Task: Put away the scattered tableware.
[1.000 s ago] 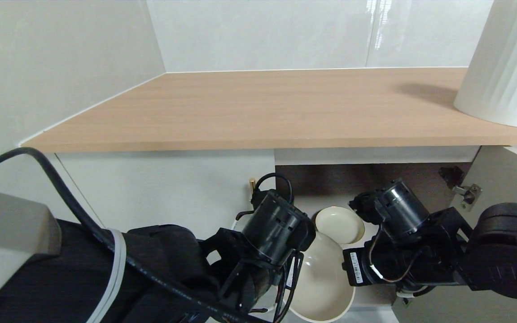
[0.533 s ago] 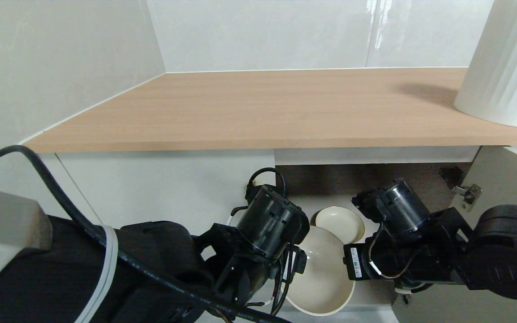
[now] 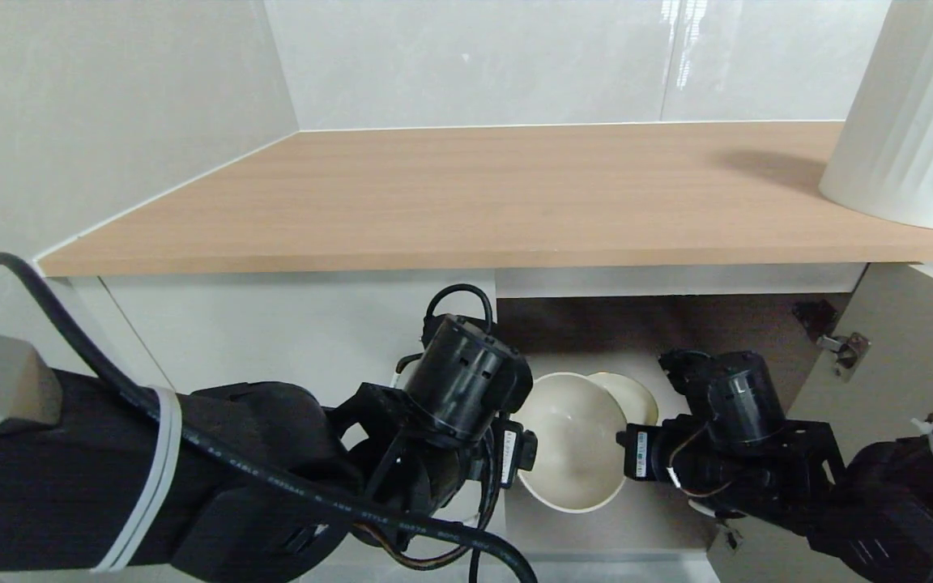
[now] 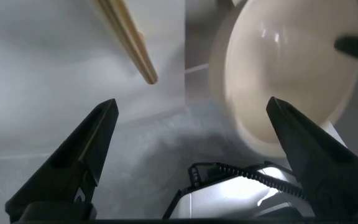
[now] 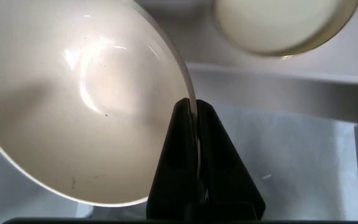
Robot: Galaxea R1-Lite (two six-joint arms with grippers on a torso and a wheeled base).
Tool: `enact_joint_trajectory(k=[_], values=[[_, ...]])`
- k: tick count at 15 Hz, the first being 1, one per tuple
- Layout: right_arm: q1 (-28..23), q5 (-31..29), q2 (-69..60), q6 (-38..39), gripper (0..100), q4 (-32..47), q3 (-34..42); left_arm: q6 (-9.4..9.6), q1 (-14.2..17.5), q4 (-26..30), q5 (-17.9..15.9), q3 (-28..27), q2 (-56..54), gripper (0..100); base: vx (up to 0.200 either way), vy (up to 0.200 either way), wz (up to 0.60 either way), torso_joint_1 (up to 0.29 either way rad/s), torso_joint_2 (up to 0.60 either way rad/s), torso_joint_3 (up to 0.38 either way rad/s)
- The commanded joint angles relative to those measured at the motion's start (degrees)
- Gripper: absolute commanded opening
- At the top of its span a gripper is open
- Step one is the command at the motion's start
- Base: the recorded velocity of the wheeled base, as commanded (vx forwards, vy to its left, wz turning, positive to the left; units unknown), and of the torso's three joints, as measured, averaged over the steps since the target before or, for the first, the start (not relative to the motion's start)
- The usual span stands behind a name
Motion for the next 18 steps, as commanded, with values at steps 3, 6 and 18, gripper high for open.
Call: enact_joint_trajectory(k=[3,6,18], values=[[-4.62,-2.5,6.51,-0.08,0,-3.61,-0.3,-0.01,0.18,-0.04,0.01,0.02,-0.32,100,0.0,0.0,0.0,0.0,0.0,0.0],[-8.75,-2.59,7.12,-0.08,0,-3.61,-2.5,-0.01,0.18,-0.04,0.01,-0.07,-0.41,100,0.0,0.0,0.0,0.0,0.0,0.0],[-14.11,-5.4,14.07,-0.08,0,-3.61,-9.62,-0.01,1.67,-0.04,0.01,-0.24,-1.11,100,0.0,0.0,0.0,0.0,0.0,0.0]])
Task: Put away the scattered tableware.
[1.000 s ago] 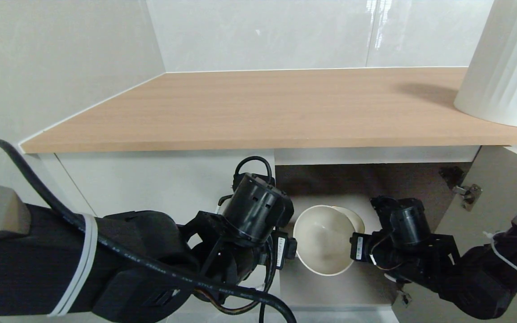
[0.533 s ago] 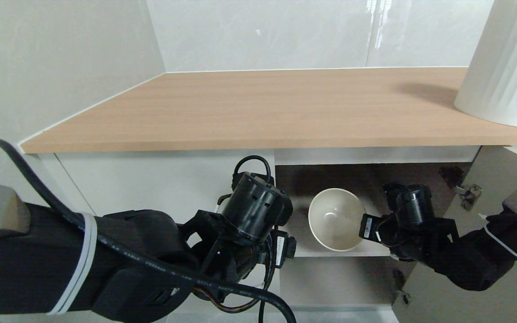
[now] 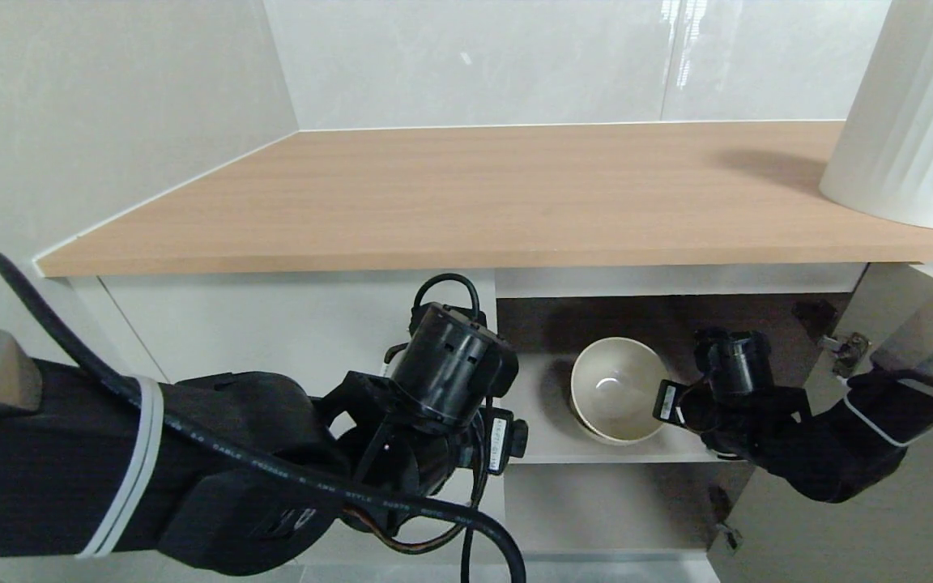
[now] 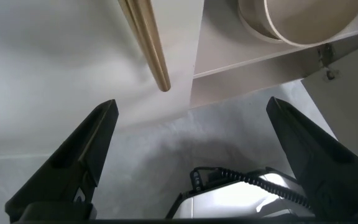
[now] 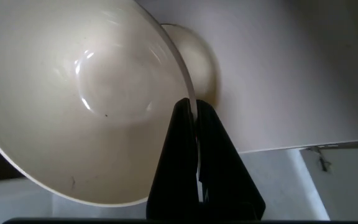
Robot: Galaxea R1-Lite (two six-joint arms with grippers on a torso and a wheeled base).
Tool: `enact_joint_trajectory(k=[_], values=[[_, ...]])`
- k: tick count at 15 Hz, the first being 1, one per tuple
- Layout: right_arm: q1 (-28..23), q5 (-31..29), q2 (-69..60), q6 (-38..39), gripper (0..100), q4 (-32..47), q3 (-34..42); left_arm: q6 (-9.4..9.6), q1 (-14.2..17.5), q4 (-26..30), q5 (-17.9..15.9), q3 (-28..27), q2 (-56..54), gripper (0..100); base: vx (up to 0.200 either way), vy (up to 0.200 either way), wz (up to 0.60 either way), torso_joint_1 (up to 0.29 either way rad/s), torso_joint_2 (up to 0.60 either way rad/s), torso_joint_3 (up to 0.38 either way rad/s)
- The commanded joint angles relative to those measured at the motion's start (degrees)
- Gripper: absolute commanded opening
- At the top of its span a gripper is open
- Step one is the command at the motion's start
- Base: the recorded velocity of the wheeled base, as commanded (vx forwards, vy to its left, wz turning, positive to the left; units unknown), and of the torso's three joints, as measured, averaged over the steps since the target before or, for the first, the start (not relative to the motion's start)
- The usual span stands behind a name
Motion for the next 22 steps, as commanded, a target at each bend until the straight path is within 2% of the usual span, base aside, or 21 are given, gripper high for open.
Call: enact_joint_trajectory(k=[1,14,15,19,22], values=[[-0.2,-0.17,2.06,0.06,0,-0.05,-0.59,-0.01,0.15,-0.01,0.1,-0.03,-0.38,100,0.0,0.0,0.0,0.0,0.0,0.0],[-0.2,-1.4,3.38,0.06,0,-0.14,-1.73,-0.01,0.67,-0.01,0.01,-0.03,-0.82,100,0.0,0.0,0.0,0.0,0.0,0.0],[-0.2,-1.4,3.56,0.06,100,-0.14,-1.73,-0.01,0.67,-0.01,0.01,-0.03,-0.82,100,0.0,0.0,0.0,0.0,0.0,0.0],[-0.2,-1.31,3.03,0.06,100,-0.05,-1.64,-0.01,1.2,-0.1,0.01,-0.2,-0.99,100,0.0,0.0,0.0,0.0,0.0,0.0],[-0.11,-0.7,-2.51,-0.12,100,1.97,-0.06,0.07,3.49,-0.1,0.01,-0.29,-3.63,100,0.0,0.0,0.0,0.0,0.0,0.0]])
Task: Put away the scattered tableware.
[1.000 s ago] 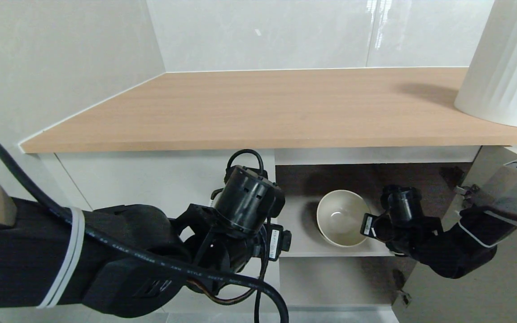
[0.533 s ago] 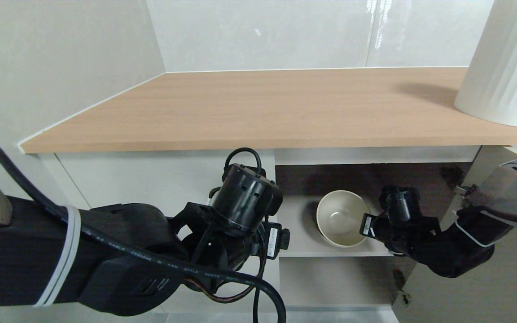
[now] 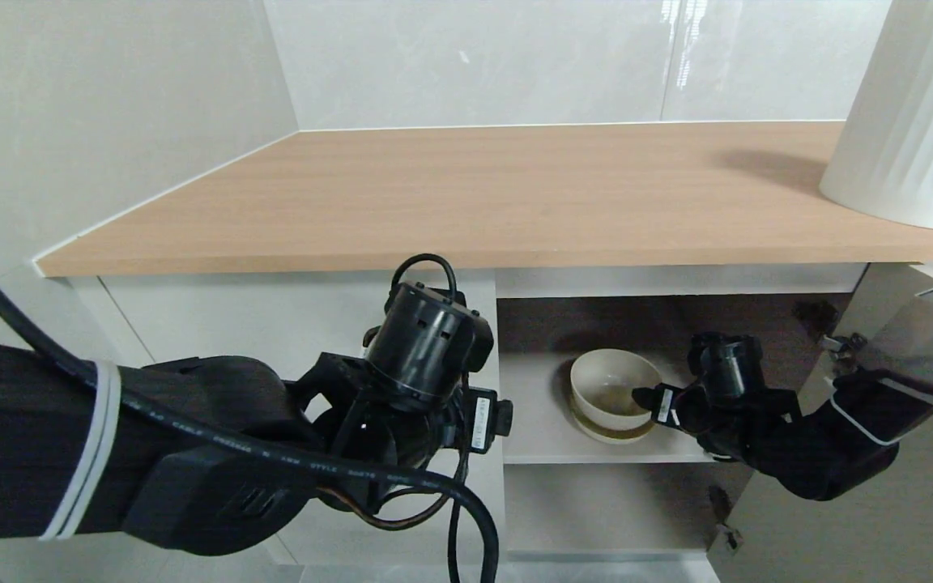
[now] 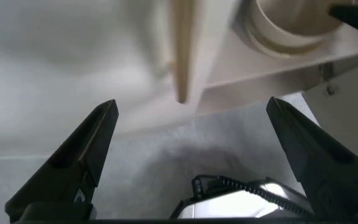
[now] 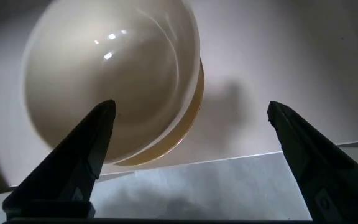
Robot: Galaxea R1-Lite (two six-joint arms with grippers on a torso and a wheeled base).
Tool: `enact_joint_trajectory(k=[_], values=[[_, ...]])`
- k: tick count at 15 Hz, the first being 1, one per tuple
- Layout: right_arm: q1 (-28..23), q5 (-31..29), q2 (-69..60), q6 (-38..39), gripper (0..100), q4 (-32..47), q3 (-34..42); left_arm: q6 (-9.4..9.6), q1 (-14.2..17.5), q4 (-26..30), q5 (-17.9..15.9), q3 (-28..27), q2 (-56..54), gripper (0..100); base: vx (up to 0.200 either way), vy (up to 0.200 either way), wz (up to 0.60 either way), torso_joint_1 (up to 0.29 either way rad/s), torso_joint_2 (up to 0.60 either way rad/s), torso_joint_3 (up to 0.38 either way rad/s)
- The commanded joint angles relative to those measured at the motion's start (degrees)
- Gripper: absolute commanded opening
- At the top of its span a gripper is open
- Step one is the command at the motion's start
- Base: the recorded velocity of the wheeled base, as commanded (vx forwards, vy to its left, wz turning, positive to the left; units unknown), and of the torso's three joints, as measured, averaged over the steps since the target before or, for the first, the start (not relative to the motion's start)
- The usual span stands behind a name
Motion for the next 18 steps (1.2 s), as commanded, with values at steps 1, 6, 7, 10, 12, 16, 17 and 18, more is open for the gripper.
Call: enact_joint_trajectory(k=[1,6,7,10,12,16,17,18], values=[[0.56,0.56,-9.46,-0.52,100,6.63,0.85,-0.01,1.69,-0.04,-0.08,0.05,-4.15,100,0.0,0.0,0.0,0.0,0.0,0.0],[9.88,9.87,-36.7,-0.61,100,51.81,-6.45,3.59,5.38,0.05,-0.34,10.16,-19.8,100,0.0,0.0,0.0,0.0,0.0,0.0],[13.22,8.91,-39.52,-0.43,100,56.2,-6.27,5.17,5.38,0.14,-0.43,12.18,-22.7,100,0.0,0.0,0.0,0.0,0.0,0.0],[14.54,7.59,-45.14,-0.7,100,60.51,-1.79,5.7,8.02,0.14,-0.08,16.84,-27.8,100,0.0,0.0,0.0,0.0,0.0,0.0],[15.77,7.68,-45.23,-1.67,100,62.18,-1.35,5.88,8.46,0.31,-0.26,16.93,-30.17,100,0.0,0.0,0.0,0.0,0.0,0.0],[17.0,7.68,-43.65,-2.1,100,63.59,-1.35,5.88,8.37,0.4,-0.26,17.02,-29.9,100,-0.1,0.0,0.0,-0.001,0.0,0.004],[17.0,7.59,-43.47,-2.1,100,63.59,-1.26,5.79,8.37,0.4,-0.26,16.93,-29.47,100,-0.2,0.0,0.0,0.002,0.01,0.002],[17.0,7.5,-43.56,-2.1,100,63.59,-1.26,5.79,8.37,0.4,-0.26,17.02,-29.29,100,-0.2,0.0,0.0,0.007,0.0,-0.007]])
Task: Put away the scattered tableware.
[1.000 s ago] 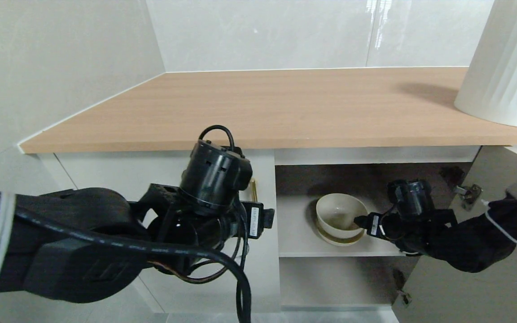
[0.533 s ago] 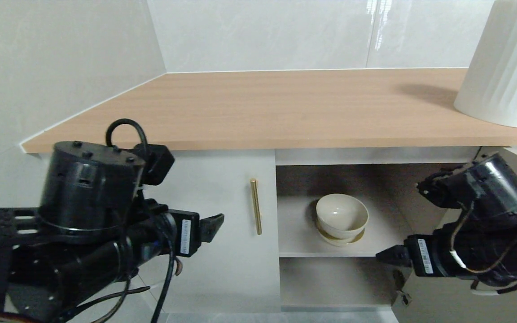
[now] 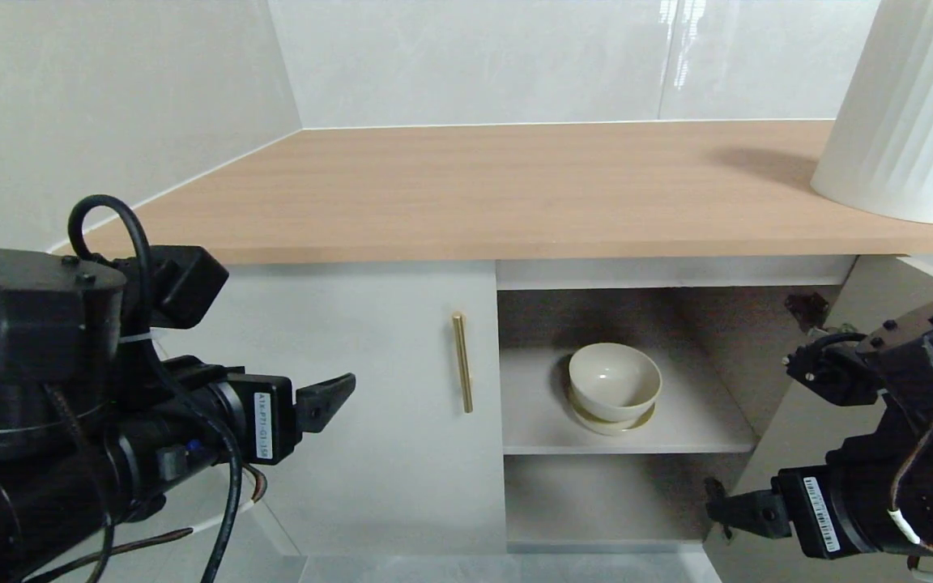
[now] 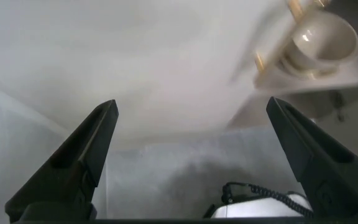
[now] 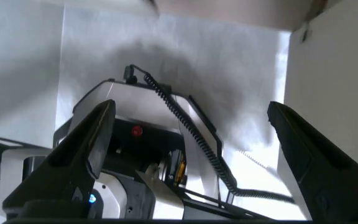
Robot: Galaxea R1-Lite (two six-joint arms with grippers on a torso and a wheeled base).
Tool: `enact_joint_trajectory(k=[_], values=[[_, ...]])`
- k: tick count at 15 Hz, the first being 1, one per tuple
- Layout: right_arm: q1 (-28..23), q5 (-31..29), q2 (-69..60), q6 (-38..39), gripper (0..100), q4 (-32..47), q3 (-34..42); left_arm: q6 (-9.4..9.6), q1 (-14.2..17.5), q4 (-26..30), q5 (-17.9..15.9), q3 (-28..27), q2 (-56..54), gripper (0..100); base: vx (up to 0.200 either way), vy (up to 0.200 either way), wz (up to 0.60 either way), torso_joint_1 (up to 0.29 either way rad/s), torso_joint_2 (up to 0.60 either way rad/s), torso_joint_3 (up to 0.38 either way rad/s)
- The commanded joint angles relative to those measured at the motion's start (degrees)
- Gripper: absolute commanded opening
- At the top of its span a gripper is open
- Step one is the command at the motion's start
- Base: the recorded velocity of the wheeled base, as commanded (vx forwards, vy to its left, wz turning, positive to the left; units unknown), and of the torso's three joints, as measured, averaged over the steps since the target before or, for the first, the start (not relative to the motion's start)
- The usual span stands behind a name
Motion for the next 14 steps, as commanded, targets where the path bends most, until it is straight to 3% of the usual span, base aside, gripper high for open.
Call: enact_joint_trajectory(k=[1,14], values=[[0.07,-0.03,0.02,-0.01,100,-0.04,0.03,-0.15,-0.04,-0.06,0.04,0.01,0.24,100,-0.2,0.0,0.0,-0.002,0.0,0.007],[0.42,-0.12,-0.07,0.08,100,-0.04,0.21,-0.33,-0.04,-0.06,0.04,0.72,0.85,100,-0.2,0.0,0.0,0.002,0.0,0.003]])
